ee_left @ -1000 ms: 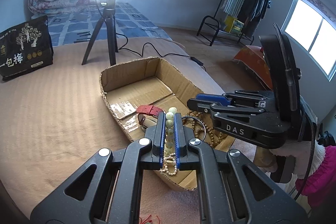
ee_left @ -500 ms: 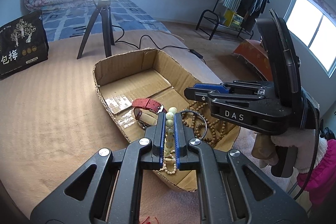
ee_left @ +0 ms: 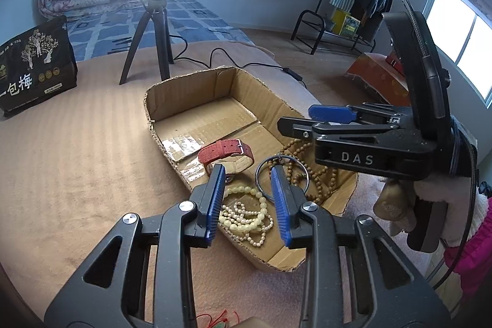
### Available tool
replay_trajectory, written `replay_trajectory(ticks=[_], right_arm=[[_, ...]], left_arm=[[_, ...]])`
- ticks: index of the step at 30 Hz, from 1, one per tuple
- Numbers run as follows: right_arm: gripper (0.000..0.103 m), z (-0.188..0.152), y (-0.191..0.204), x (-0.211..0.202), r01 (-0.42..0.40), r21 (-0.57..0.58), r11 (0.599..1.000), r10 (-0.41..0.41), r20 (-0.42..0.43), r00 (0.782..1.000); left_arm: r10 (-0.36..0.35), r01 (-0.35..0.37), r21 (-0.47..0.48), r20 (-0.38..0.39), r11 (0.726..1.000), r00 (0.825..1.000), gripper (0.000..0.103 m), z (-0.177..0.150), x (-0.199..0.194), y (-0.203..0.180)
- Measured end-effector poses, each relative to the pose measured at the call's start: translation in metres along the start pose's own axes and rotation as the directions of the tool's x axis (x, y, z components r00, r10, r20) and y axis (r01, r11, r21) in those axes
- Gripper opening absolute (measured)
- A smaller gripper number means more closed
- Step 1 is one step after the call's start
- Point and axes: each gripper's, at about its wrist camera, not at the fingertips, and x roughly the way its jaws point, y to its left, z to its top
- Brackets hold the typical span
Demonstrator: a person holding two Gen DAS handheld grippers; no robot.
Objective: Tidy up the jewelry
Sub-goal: 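Lower the bracelet and earring into the box and open both tools, then move the left tool to the other pearl earring while the right tool approaches the jade pendant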
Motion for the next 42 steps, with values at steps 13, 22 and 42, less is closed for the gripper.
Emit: replay_trajectory(ticks=[13,22,42], right_arm=[[0.067,-0.006,0.005,-0.024,0.038,0.043,0.998,-0.039,0.019,0.999],[0.068,-0.021,0.015,-0.050,0.029,0.070,0.997,-0.032,0.042,0.999],[0.080,-0.075,0.092,-0.073,-0.089,-0.147,0.985,0.091,0.006,0.996]], left_arm=[[0.020,-0.020,0.002,0.017,1.000,1.000,0.030,-0.005,-0.031,0.011],[0.047,-0.047,0.012,0.024,0.999,0.999,0.030,-0.015,-0.066,0.033],[0.087,-0.086,0.025,-0.058,0.996,0.995,0.030,-0.089,-0.111,0.099]])
